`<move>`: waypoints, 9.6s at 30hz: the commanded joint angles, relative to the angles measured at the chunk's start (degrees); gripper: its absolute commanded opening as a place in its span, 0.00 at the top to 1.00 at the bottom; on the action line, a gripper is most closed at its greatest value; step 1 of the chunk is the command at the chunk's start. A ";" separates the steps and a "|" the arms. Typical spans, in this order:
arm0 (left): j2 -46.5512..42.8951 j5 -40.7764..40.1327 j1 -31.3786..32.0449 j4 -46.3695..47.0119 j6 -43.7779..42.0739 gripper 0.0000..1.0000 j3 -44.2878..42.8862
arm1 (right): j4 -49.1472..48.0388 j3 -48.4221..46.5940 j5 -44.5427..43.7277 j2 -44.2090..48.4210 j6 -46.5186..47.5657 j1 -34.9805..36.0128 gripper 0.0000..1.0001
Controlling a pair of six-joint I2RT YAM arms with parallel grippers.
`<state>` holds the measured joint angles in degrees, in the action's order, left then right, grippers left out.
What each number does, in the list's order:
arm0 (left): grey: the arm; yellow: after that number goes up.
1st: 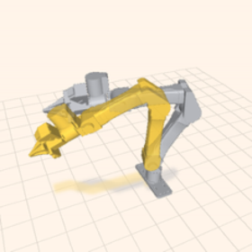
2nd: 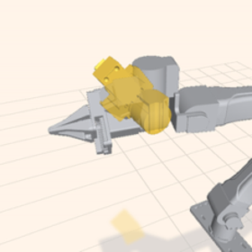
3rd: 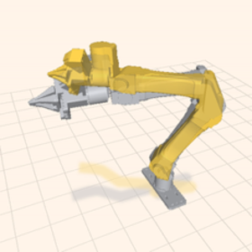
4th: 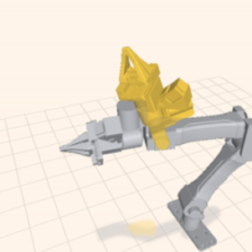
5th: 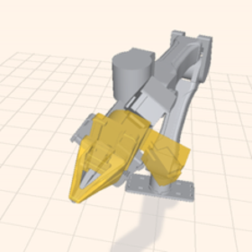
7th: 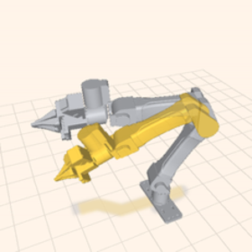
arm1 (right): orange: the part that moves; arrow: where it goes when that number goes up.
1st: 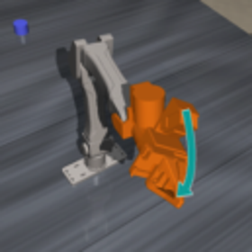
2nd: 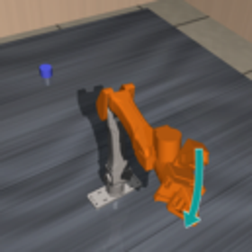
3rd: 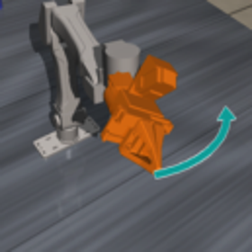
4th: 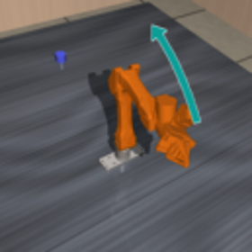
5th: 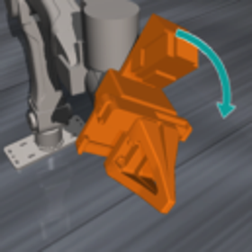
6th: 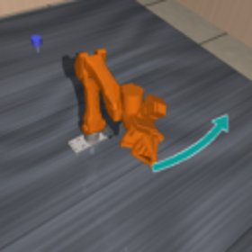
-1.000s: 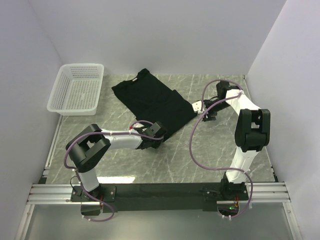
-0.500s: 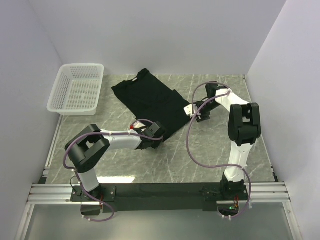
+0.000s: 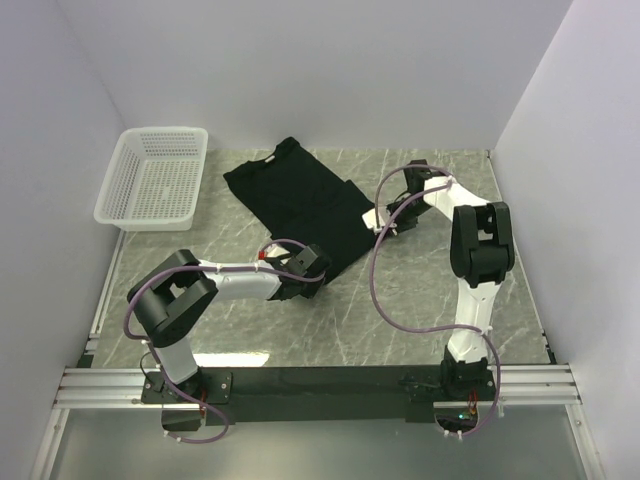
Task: Fold and stack the t-shirts
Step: Fold the tshirt
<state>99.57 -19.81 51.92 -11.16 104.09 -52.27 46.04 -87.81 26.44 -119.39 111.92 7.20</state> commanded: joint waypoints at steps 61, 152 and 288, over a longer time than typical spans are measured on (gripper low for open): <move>-34.10 10.14 1.35 -5.36 -14.60 0.99 4.39 | 27.18 6.35 16.89 32.39 -10.48 -9.85 1.00; 5.72 22.19 -37.86 5.18 -38.00 1.00 -19.71 | -25.12 -38.14 -0.15 -16.57 -77.20 5.89 1.00; -35.76 15.95 -9.56 8.25 -39.76 0.33 20.81 | 21.63 -19.15 15.14 -6.64 -60.50 -1.14 0.35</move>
<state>63.24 -5.34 42.76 -6.61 65.32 -29.30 69.01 -104.51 43.07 -124.27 53.56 6.07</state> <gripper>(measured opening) 0.684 0.655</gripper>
